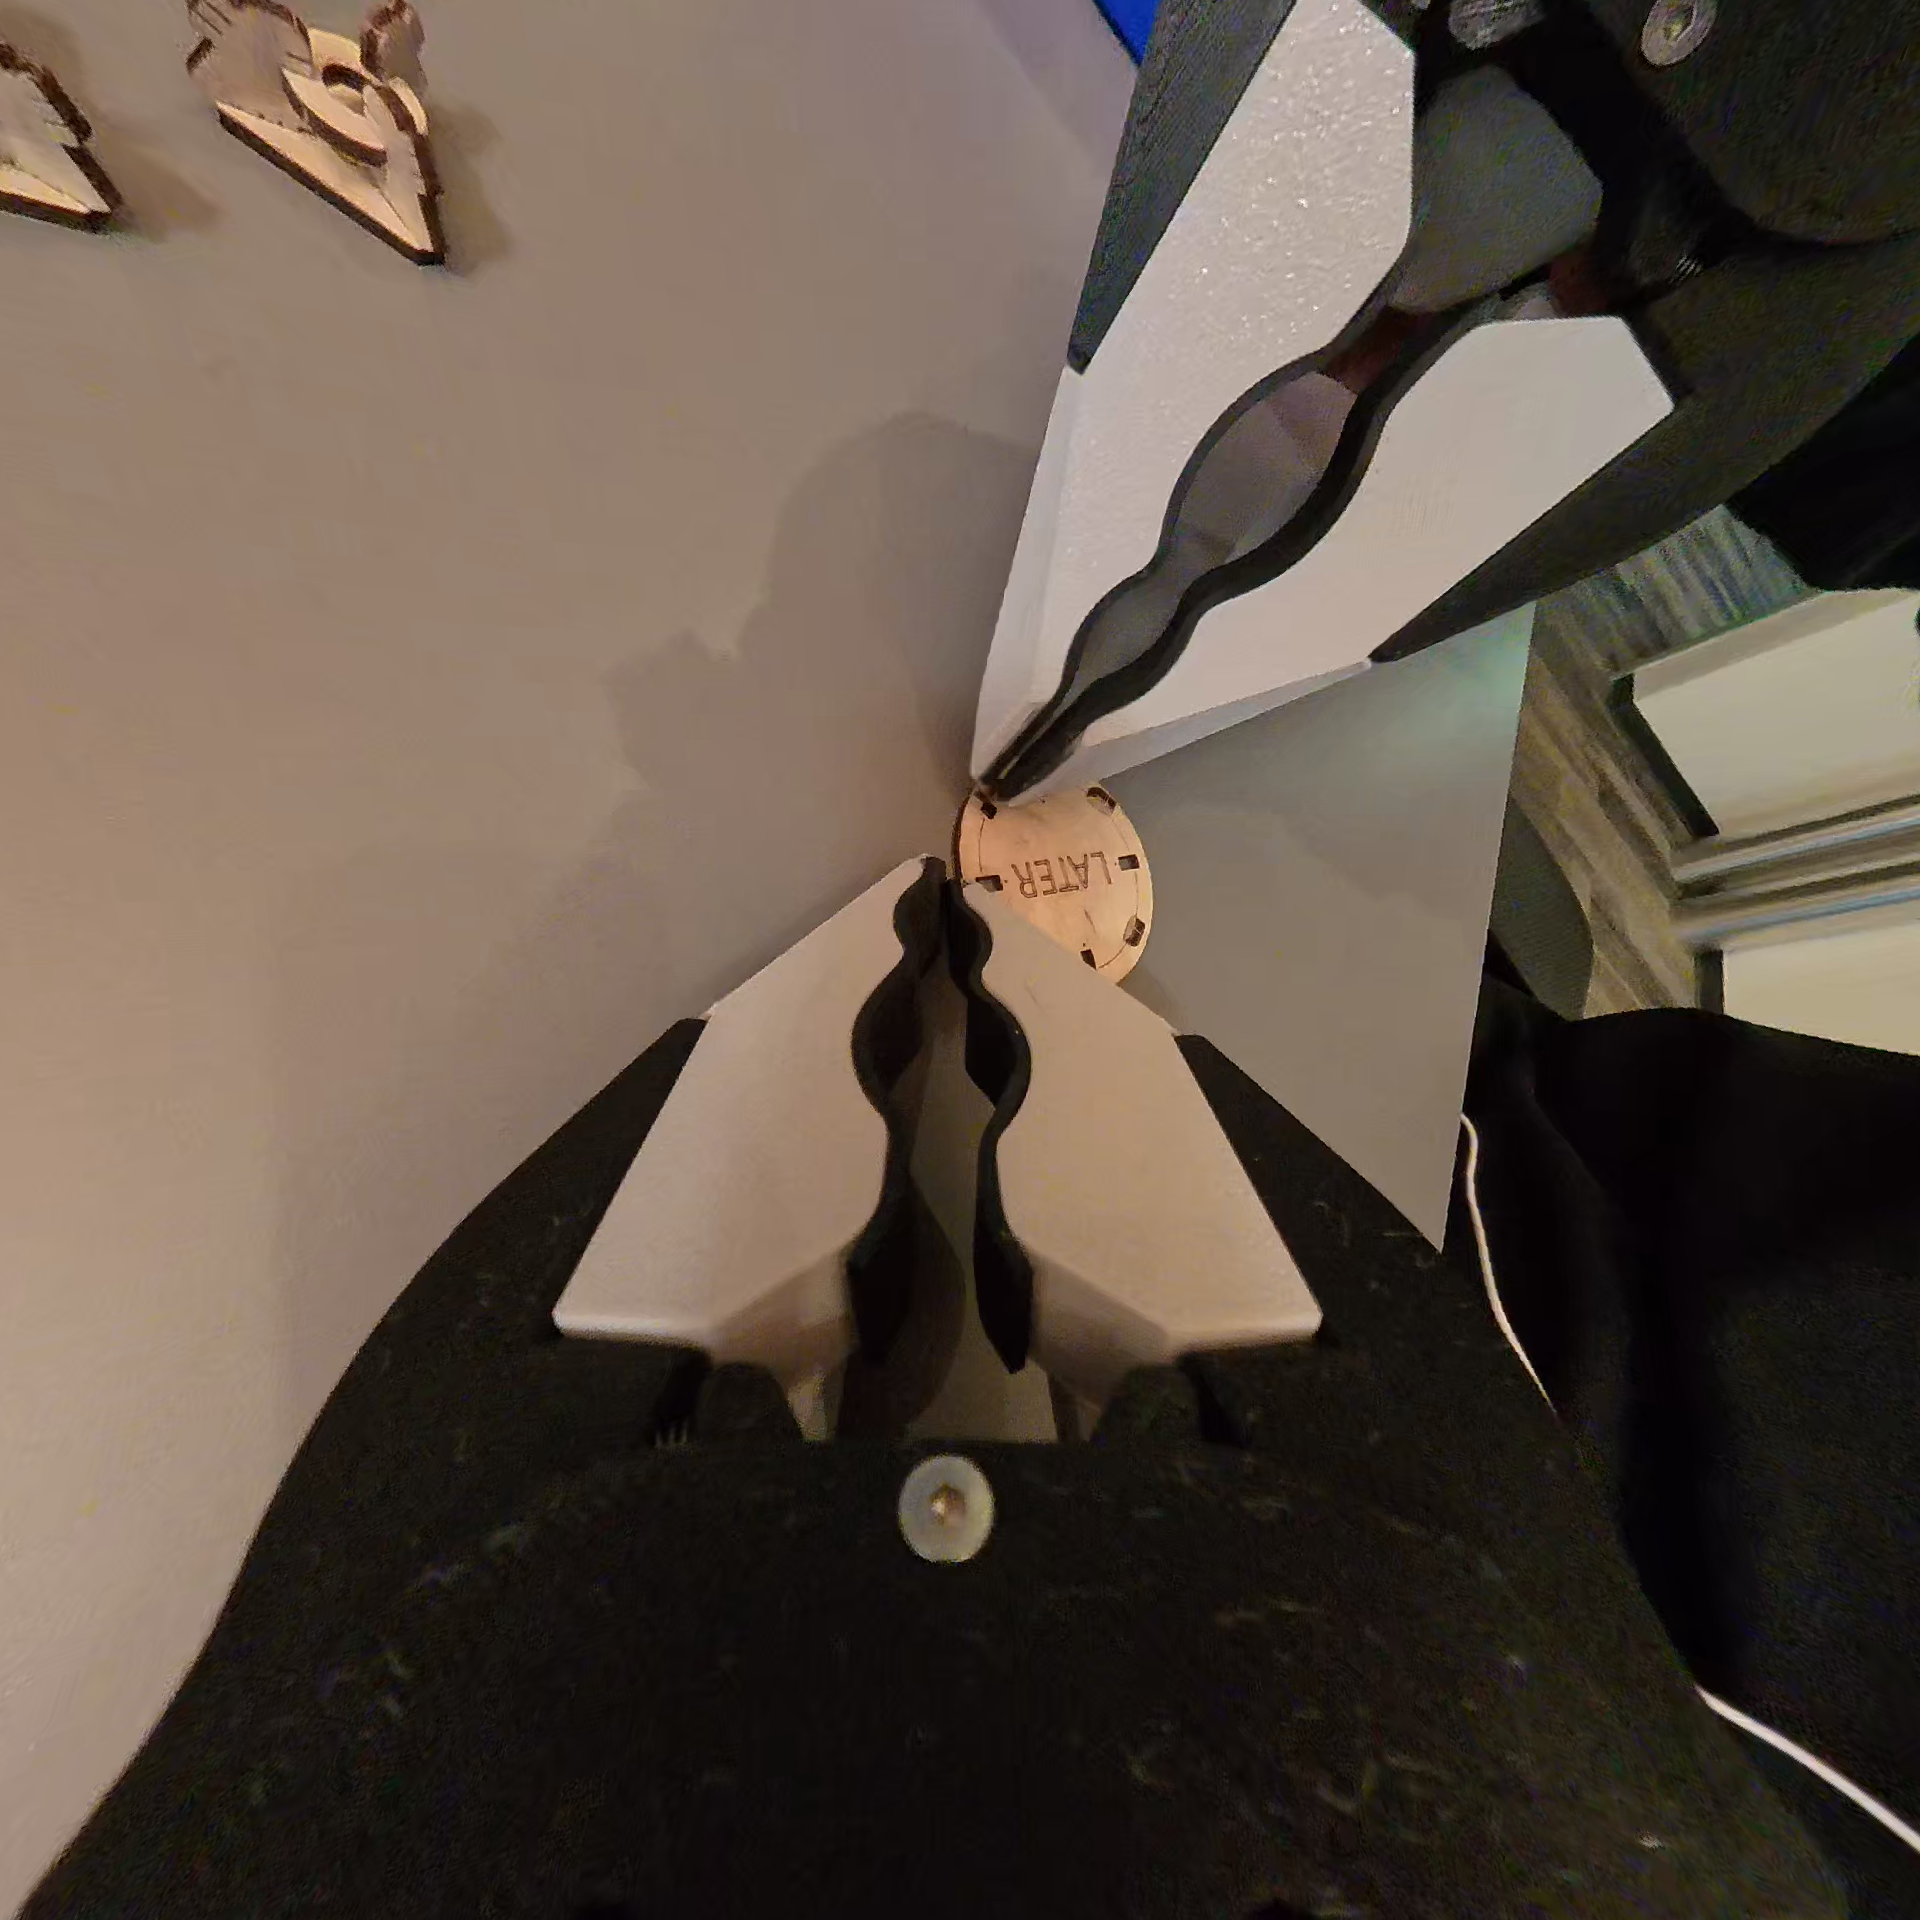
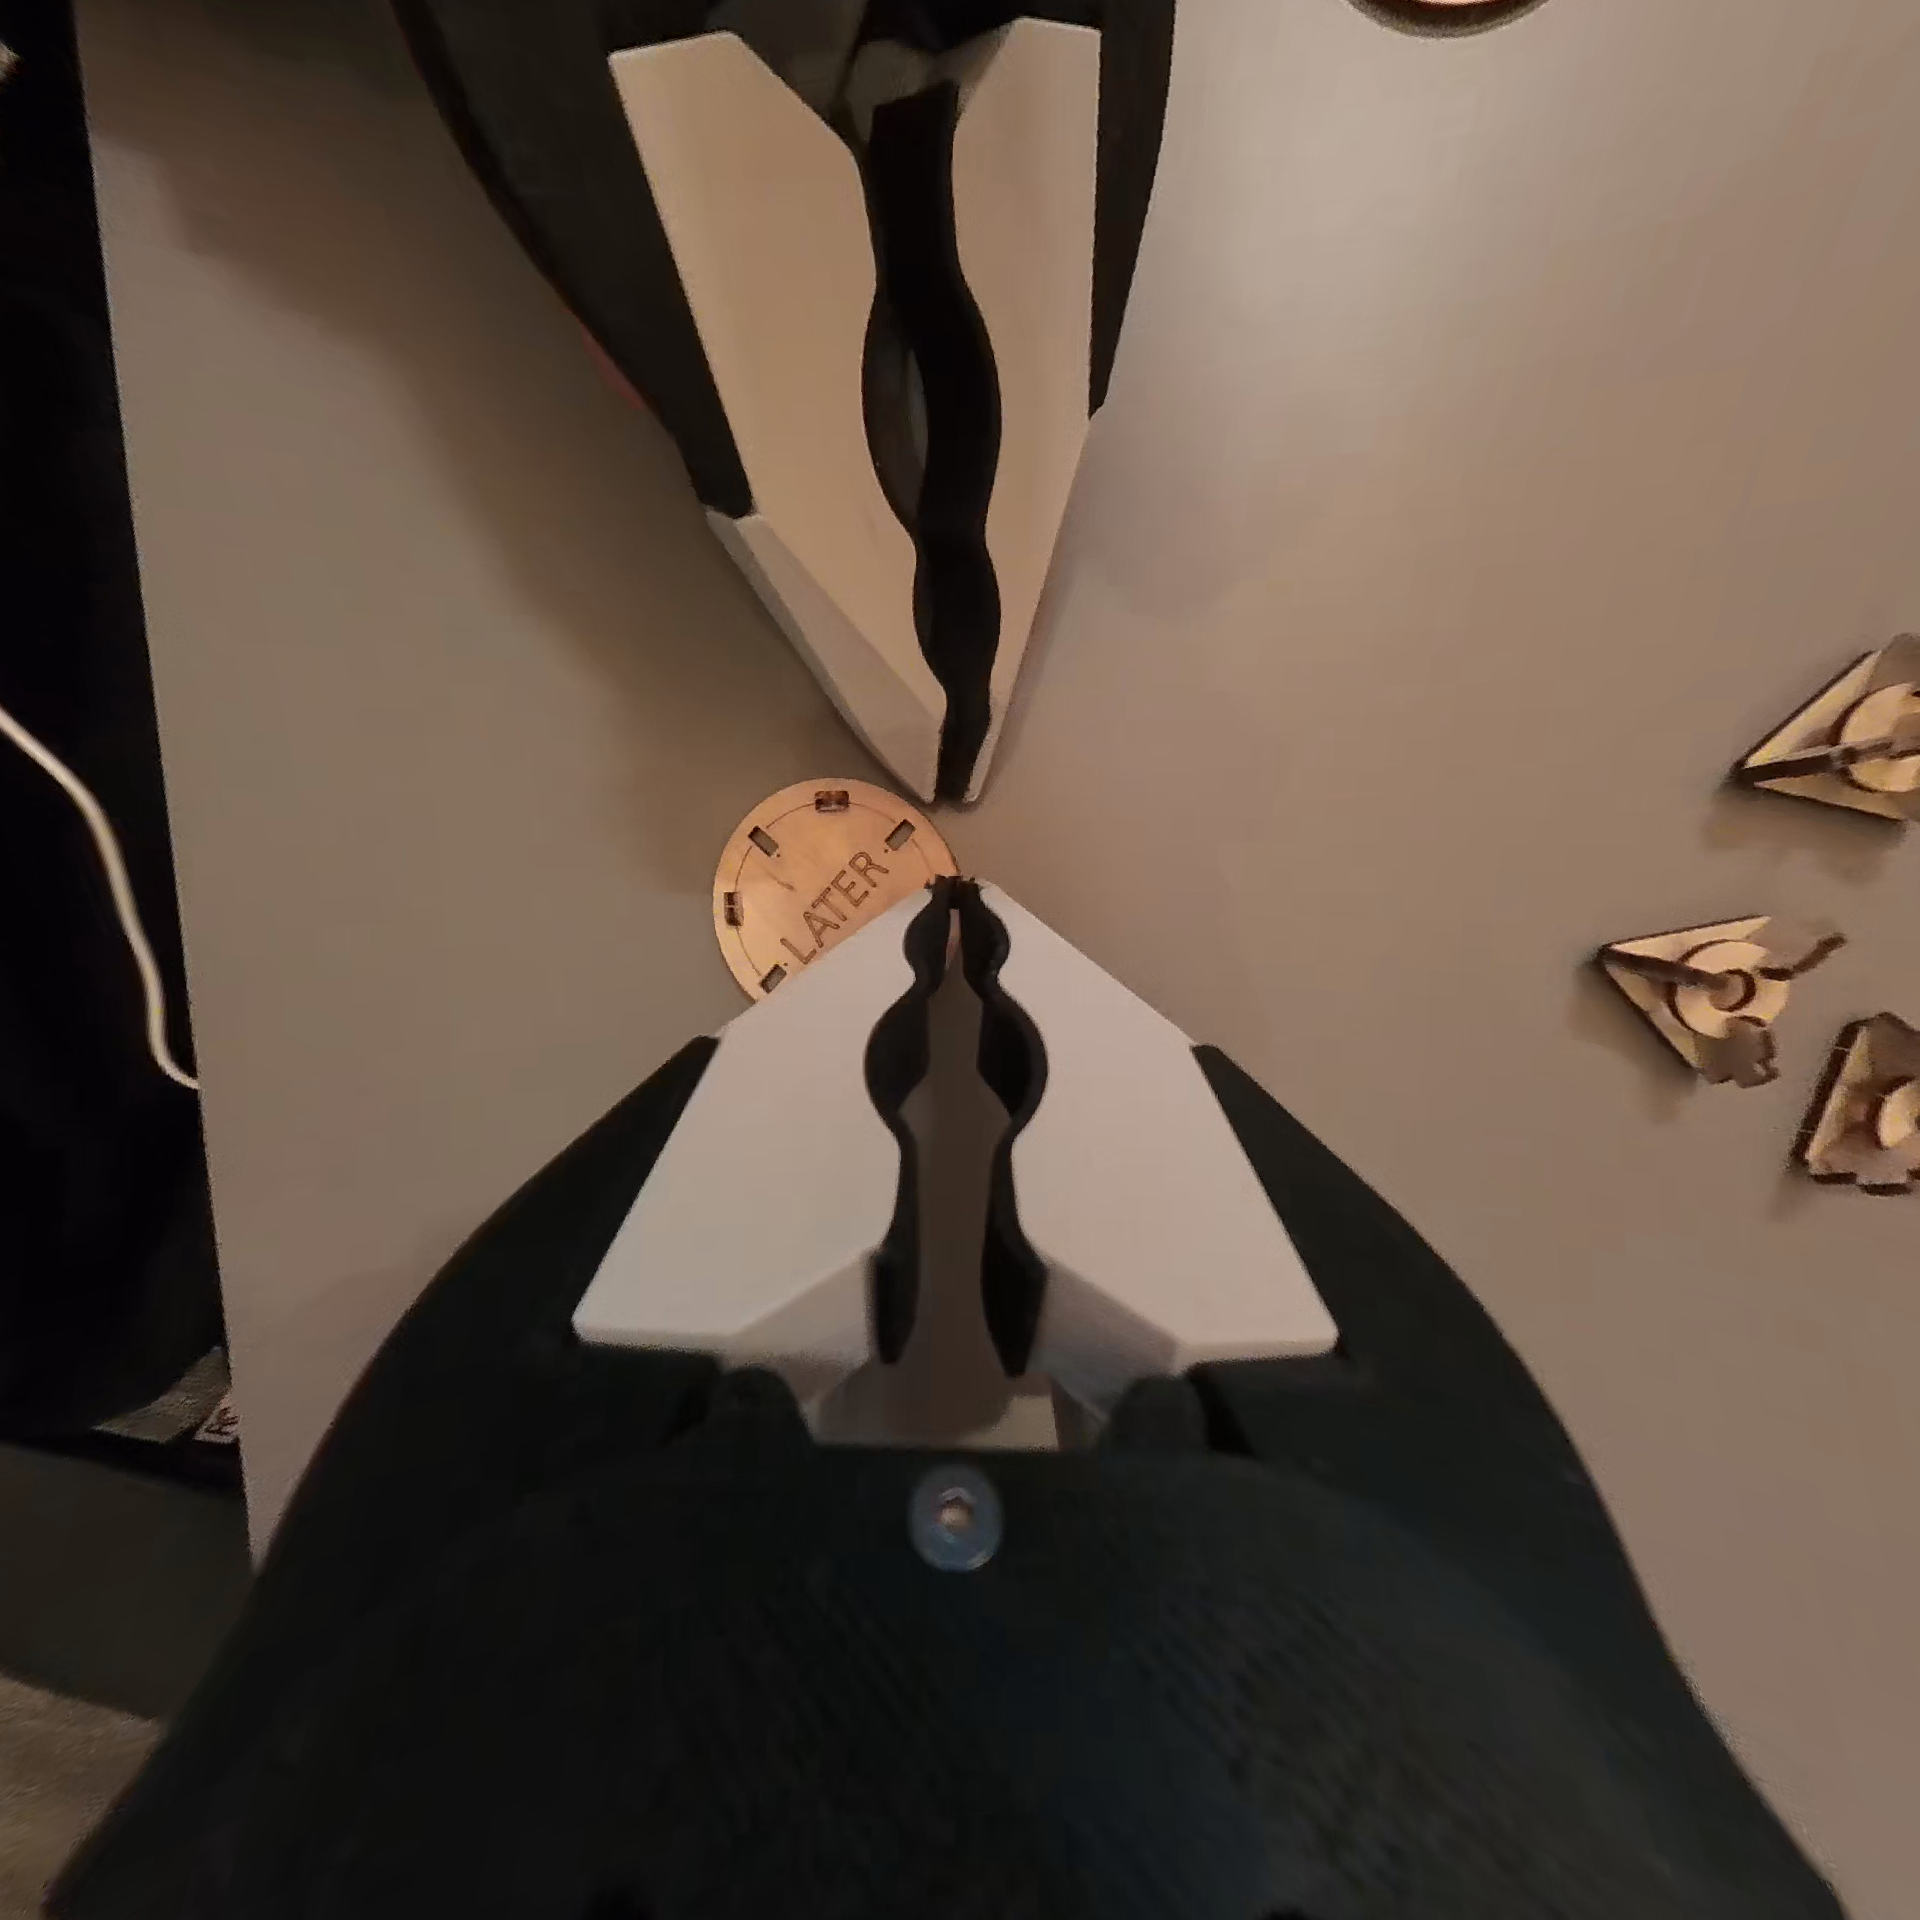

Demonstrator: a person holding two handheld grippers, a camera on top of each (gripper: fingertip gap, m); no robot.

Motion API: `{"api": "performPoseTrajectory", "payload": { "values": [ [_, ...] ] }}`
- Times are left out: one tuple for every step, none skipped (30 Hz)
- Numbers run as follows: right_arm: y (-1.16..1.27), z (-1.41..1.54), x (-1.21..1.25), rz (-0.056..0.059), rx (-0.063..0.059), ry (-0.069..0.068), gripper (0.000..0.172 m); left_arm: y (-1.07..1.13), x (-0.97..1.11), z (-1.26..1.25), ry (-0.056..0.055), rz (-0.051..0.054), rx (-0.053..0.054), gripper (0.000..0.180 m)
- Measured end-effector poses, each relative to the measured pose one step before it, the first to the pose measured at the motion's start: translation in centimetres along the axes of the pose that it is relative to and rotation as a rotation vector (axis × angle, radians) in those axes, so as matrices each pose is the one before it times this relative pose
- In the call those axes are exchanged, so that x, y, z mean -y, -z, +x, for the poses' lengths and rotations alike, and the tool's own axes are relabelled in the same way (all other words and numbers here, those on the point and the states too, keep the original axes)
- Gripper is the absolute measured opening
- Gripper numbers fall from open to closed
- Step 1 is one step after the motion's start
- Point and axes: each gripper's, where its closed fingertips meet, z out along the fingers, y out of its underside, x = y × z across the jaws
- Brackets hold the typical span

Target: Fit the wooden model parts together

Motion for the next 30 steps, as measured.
{"api": "performPoseTrajectory", "payload": {
  "values": [
    [0.023, -0.201, 0.004, 0.0001, 0.018, -0.0143, 0.0, -0.006, -0.018, 0.028, -0.0014, -0.001, -0.0015, 0.0],
    [0.012, -0.113, -0.006, -0.0002, 0.0108, -0.0106, 0.0, -0.021, -0.022, 0.075, -0.0037, -0.0024, -0.0027, 0.0],
    [0.015, -0.014, -0.046, -0.0022, 0.0005, -0.0036, 0.0, -0.036, -0.051, 0.097, -0.0062, -0.0041, -0.003, 0.0],
    [-0.011, -0.005, -0.117, -0.0067, -0.0012, -0.0018, 0.0, -0.02, -0.027, 0.077, -0.0068, -0.0019, -0.0011, 0.0],
    [-0.025, -0.019, -0.139, -0.0079, -0.0012, -0.0014, 0.0, -0.016, -0.005, 0.08, -0.0058, -0.0006, -0.002, 0.0],
    [-0.054, -0.023, -0.077, -0.0037, -0.0036, 0.0006, 0.0, 0.016, 0.018, 0.152, -0.0082, 0.0016, -0.0059, 0.0],
    [-0.072, -0.012, -0.103, -0.006, -0.004, 0.0001, 0.0, 0.023, 0.021, 0.147, -0.0106, 0.0017, -0.0034, 0.0],
    [-0.084, -0.013, -0.107, -0.0062, -0.0048, 0.0009, 0.0, -0.021, -0.006, 0.079, -0.0086, -0.0008, 0.0012, 0.0],
    [-0.074, -0.026, -0.036, -0.0023, -0.0035, 0.0013, 0.0, -0.042, -0.041, 0.05, -0.0058, -0.0032, 0.0009, 0.0],
    [-0.023, -0.038, 0.044, 0.0012, -0.0028, 0.0012, 0.0, -0.039, -0.047, 0.045, -0.0041, -0.004, -0.0007, 0.0],
    [0.003, -0.026, 0.046, 0.0004, -0.0018, 0.0008, 0.0, -0.034, -0.028, 0.01, -0.0012, -0.0026, 0.0007, 0.0],
    [0.0, 0.026, -0.009, -0.0039, -0.0049, 0.0009, 0.0, -0.012, -0.02, -0.032, 0.0015, -0.0017, 0.0018, 0.0],
    [-0.01, 0.072, -0.034, -0.0053, -0.0076, 0.0032, 0.0, -0.024, -0.026, -0.054, 0.0024, -0.0022, 0.0022, 0.0],
    [-0.013, 0.012, -0.005, -0.0034, -0.003, 0.0025, 0.0, -0.026, -0.038, -0.054, 0.0021, -0.0028, 0.0029, 0.0],
    [-0.025, -0.018, 0.001, -0.0047, -0.0017, 0.0011, 0.0, -0.008, 0.008, 0.006, -0.001, -0.0003, 0.0002, 0.0],
    [-0.022, 0.017, 0.012, -0.0046, -0.0046, 0.0044, 0.0, -0.009, -0.009, 0.003, -0.0033, -0.0003, 0.0024, 0.0],
    [-0.026, -0.004, 0.025, -0.005, -0.0031, 0.0038, 0.0, 0.0, -0.008, 0.001, -0.0036, -0.0006, 0.0027, 0.0],
    [-0.027, -0.004, 0.014, -0.006, -0.0025, 0.0016, 0.0, -0.01, -0.005, 0.005, -0.0017, -0.0004, 0.0013, 0.0],
    [-0.04, 0.006, 0.004, -0.0065, -0.0023, 0.0, 0.0, 0.0, 0.003, -0.006, 0.0001, -0.0003, 0.0, 0.0],
    [-0.045, -0.003, -0.018, -0.0078, -0.0003, -0.0031, 0.0, -0.005, -0.005, 0.001, 0.0006, -0.0004, -0.0006, 0.0],
    [-0.004, 0.007, 0.002, -0.005, 0.0018, -0.0087, 0.0, 0.001, -0.002, 0.001, 0.0, -0.0001, 0.0, 0.0],
    [0.005, 0.005, -0.004, -0.0041, 0.0033, -0.0139, 0.0, 0.003, -0.004, -0.005, -0.0012, -0.0004, 0.001, 0.0],
    [0.001, -0.002, 0.0, -0.0043, 0.0021, -0.0129, 0.0, -0.008, -0.013, -0.003, -0.0025, -0.0004, 0.0019, 0.0],
    [-0.002, 0.007, -0.017, -0.006, -0.0018, -0.0052, 0.0, -0.004, -0.002, 0.006, -0.002, -0.0001, 0.0019, 0.0],
    [-0.003, 0.01, -0.007, -0.009, -0.0037, -0.0043, 0.0, -0.003, -0.006, 0.0, -0.0017, -0.0003, 0.0012, 0.0],
    [0.0, -0.001, -0.009, -0.0109, -0.0047, -0.0042, 0.0, 0.002, -0.002, -0.003, -0.0013, -0.0003, 0.0008, 0.0],
    [-0.013, 0.009, -0.004, -0.0113, -0.0061, -0.0017, 0.0, 0.007, 0.005, -0.003, -0.0004, -0.0001, 0.0003, 0.0],
    [-0.003, 0.002, -0.008, -0.0108, -0.0065, -0.0001, 0.0, -0.005, -0.008, 0.0, 0.0002, -0.0001, -0.0002, 0.0],
    [0.0, 0.004, -0.012, -0.0094, -0.0056, -0.0015, 0.0, 0.001, -0.002, 0.005, 0.0001, -0.0002, -0.0003, 0.0],
    [-0.009, 0.004, -0.012, -0.0083, -0.004, -0.0023, 0.0, -0.002, 0.007, -0.007, 0.0, 0.0, 0.0, 0.0]
  ]
}}
